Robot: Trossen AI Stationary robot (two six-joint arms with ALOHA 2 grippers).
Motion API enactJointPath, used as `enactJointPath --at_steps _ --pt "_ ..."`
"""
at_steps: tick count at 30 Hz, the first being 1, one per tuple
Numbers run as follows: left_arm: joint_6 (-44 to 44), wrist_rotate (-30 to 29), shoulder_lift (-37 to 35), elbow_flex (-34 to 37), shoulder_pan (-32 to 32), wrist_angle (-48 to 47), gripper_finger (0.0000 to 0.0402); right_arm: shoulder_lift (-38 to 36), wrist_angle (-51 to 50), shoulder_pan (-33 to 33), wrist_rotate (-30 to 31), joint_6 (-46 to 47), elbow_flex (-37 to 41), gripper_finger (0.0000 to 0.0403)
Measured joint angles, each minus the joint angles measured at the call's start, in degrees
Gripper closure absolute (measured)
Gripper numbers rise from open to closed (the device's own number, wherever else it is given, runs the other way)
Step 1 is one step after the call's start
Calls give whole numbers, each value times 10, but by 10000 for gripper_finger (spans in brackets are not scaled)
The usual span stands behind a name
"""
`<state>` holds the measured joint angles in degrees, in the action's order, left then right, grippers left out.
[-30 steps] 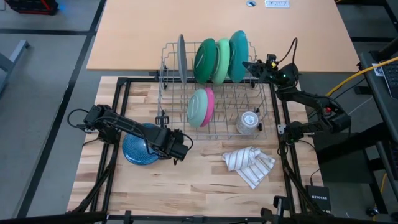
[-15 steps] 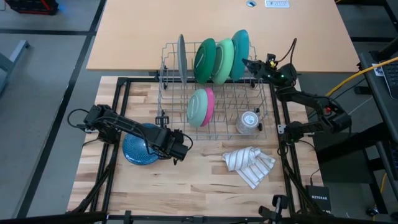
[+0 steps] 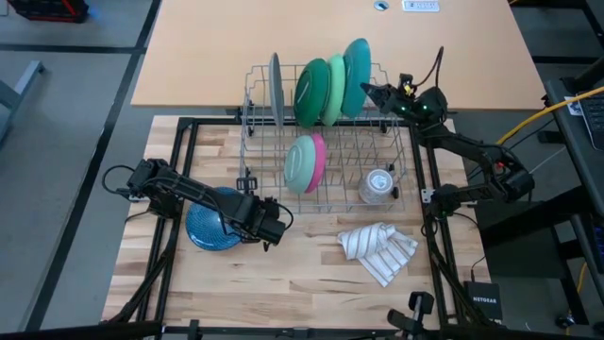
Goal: Sort dishes
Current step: Put the blue plate in the dish rack
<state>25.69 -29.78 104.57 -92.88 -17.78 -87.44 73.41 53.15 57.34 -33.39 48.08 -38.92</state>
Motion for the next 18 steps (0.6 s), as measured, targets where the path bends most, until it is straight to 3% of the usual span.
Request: enactJointPath --at_steps 18 --pt "-6 -1 0 0 -1 0 396 26 -23 16 -12 -4 -8 397"
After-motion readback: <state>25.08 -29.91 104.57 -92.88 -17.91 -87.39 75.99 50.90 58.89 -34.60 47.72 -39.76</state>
